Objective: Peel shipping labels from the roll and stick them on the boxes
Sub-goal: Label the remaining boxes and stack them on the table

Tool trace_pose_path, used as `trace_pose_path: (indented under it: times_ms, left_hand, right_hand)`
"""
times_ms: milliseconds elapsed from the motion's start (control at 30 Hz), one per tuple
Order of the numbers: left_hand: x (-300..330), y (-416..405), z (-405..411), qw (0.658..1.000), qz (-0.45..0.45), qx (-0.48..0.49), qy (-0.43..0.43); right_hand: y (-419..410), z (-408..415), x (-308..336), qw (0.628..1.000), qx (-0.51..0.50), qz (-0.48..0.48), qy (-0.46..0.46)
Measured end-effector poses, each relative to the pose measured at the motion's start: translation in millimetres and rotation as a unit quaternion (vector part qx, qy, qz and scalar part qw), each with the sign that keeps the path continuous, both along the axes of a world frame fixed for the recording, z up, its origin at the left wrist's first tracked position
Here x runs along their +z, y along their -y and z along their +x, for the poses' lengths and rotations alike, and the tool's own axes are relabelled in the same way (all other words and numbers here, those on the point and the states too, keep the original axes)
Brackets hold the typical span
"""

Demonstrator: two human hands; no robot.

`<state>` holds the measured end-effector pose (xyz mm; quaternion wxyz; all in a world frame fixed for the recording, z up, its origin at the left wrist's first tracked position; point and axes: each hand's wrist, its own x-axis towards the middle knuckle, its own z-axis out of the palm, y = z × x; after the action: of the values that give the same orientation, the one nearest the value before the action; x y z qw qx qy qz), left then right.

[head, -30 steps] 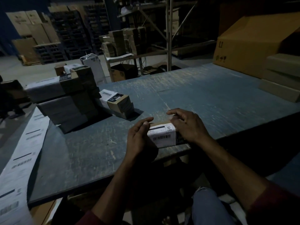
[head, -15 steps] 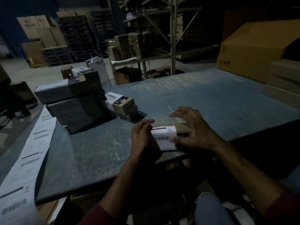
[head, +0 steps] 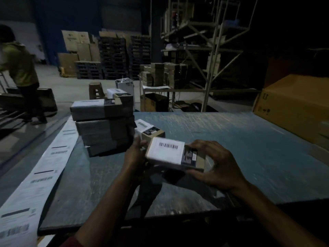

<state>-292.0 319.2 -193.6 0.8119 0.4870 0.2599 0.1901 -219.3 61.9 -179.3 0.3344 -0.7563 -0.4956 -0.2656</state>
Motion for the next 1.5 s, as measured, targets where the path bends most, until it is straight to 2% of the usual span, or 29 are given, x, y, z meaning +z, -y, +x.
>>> trace_pose_path:
  times_ms: [100, 167, 333, 567, 767, 900, 1033, 1167, 1267, 1367, 1500]
  left_hand:
    - [-15, -26, -3, 0.986, 0.132, 0.105, -0.015]
    - [-34, -36, -7, 0.976, 0.16, 0.145, -0.023]
    - [-44, -42, -16, 0.947, 0.277, 0.153, -0.061]
    - [-50, -50, -13, 0.94, 0.29, 0.155, -0.089]
    - [-54, -50, -11, 0.936, 0.305, 0.151, -0.093]
    - [-56, -41, -15, 0.94, 0.321, 0.087, -0.08]
    - [-48, -7, -16, 0.913, 0.401, 0.011, -0.071]
    - [-35, 66, 25, 0.844, 0.525, -0.111, -0.022]
    - [-30, 144, 74, 0.805, 0.562, -0.185, 0.032]
    - [-29, 219, 123, 0.756, 0.607, -0.243, 0.04]
    - [-50, 284, 148, 0.69, 0.682, -0.242, 0.016]
  right_hand:
    - [-49, 3, 21, 0.991, -0.036, 0.088, -0.098]
    - [-91, 6, 35, 0.98, -0.081, 0.12, -0.137]
    - [-185, 28, 35, 0.966, -0.186, 0.066, -0.169]
    - [-223, 34, 15, 0.957, -0.243, 0.005, -0.157]
    - [-203, 39, 17, 0.956, -0.207, -0.017, -0.205]
    - [-159, 42, 7, 0.958, -0.193, 0.007, -0.211]
    - [-82, 50, -24, 0.956, -0.206, 0.022, -0.207]
    - [28, 66, -39, 0.933, -0.286, 0.028, -0.217]
    - [118, 87, -31, 0.899, -0.38, 0.011, -0.219]
    - [200, 112, -15, 0.855, -0.473, -0.01, -0.213]
    - [284, 137, 9, 0.791, -0.585, 0.013, -0.179]
